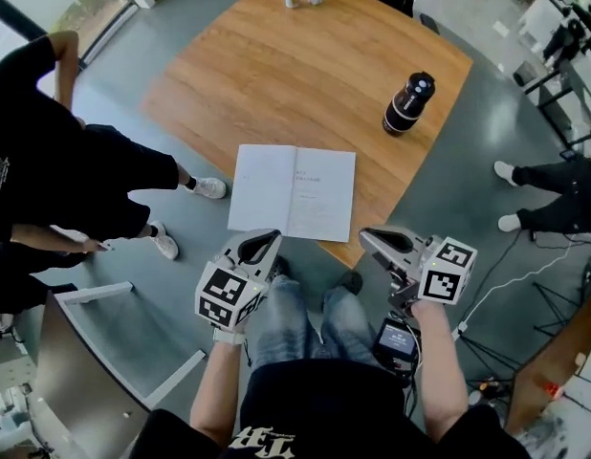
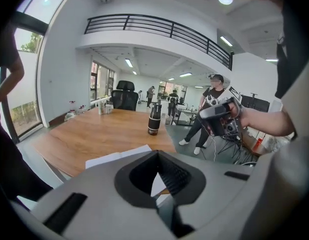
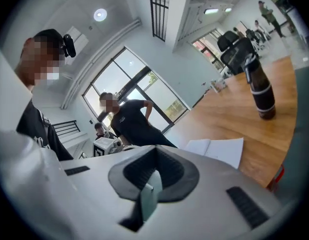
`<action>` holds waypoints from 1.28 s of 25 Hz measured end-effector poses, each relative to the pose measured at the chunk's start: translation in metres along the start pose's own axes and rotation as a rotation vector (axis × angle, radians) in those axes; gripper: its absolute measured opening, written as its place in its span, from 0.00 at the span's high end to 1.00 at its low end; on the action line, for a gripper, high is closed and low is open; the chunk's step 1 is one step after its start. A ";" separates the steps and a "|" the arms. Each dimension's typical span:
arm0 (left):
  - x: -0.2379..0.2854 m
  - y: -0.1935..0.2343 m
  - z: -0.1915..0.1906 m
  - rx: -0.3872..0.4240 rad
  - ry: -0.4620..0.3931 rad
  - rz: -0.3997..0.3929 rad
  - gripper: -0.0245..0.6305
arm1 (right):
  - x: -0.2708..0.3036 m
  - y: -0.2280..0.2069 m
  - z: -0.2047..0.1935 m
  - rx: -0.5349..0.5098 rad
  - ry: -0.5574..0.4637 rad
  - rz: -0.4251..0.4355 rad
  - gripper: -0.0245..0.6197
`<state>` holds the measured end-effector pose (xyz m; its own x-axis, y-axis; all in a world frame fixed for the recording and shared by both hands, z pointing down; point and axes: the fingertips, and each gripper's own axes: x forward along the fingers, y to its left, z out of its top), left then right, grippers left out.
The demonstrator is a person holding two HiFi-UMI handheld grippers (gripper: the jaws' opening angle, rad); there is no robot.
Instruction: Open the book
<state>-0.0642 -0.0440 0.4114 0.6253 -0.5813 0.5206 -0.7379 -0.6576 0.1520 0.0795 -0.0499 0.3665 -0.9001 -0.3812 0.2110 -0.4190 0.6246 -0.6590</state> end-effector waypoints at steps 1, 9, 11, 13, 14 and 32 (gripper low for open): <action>-0.005 -0.010 0.008 -0.006 -0.013 0.009 0.95 | -0.015 0.007 0.006 -0.023 -0.005 -0.012 0.98; -0.025 -0.075 0.075 0.037 -0.119 0.040 0.95 | -0.077 0.042 0.039 -0.249 -0.001 -0.084 0.98; -0.028 -0.087 0.086 0.047 -0.137 0.044 0.95 | -0.083 0.048 0.041 -0.282 0.000 -0.086 0.98; -0.031 -0.096 0.094 0.045 -0.147 0.048 0.95 | -0.086 0.051 0.039 -0.304 0.011 -0.085 0.98; -0.031 -0.101 0.096 0.043 -0.149 0.048 0.95 | -0.088 0.052 0.037 -0.307 0.018 -0.083 0.98; -0.161 -0.147 0.046 0.115 -0.235 -0.082 0.95 | -0.064 0.189 -0.053 -0.445 0.012 -0.204 0.98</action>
<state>-0.0447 0.1248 0.2662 0.7337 -0.6100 0.2992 -0.6568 -0.7495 0.0823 0.0516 0.1288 0.2668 -0.7946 -0.5199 0.3135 -0.5949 0.7696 -0.2318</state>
